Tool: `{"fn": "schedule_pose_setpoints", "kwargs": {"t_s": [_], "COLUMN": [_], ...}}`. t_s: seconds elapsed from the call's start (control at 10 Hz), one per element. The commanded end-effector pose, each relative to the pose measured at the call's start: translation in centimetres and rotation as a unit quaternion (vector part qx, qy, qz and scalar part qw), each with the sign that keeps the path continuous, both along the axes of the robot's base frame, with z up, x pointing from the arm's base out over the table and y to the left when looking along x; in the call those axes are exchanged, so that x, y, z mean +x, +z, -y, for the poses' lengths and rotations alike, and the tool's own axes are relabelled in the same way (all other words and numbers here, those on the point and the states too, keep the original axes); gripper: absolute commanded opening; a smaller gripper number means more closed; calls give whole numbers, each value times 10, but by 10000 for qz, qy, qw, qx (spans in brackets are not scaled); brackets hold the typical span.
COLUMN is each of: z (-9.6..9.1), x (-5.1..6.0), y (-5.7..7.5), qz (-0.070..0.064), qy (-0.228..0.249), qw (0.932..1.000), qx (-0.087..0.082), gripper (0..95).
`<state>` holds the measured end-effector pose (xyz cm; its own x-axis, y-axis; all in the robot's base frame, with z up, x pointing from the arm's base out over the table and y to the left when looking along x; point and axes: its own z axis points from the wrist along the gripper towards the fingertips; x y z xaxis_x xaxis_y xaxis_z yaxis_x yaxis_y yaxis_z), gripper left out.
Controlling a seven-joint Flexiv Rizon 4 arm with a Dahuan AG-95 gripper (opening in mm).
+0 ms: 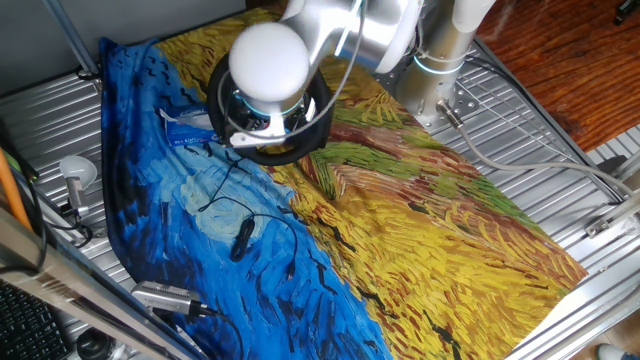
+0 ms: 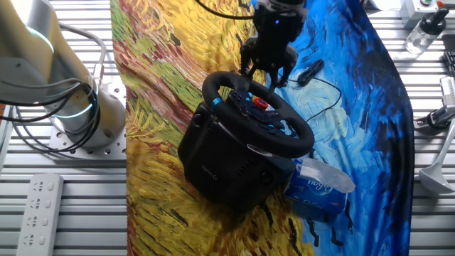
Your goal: Rotate the steering wheel 90 degrees clockwise
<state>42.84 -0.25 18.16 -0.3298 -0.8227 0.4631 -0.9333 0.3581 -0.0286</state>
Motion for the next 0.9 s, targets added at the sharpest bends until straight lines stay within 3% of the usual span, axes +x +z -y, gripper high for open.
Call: {"fn": "schedule_pose_setpoints", "kwargs": {"t_s": [0.1, 0.2, 0.5, 0.7, 0.9], "z": [-1, 0, 18, 22, 29], "x": [2, 5, 39, 64, 78], "y": [-1, -4, -26, -15, -7], "qz": [183, 232, 181, 110, 130], "qy": [-208, -300, -254, -99, -52], "qw": [9995, 9992, 9995, 9998, 9997], "qx": [-129, -140, -74, -162, -216], "gripper": [380, 380, 380, 380, 380]}}
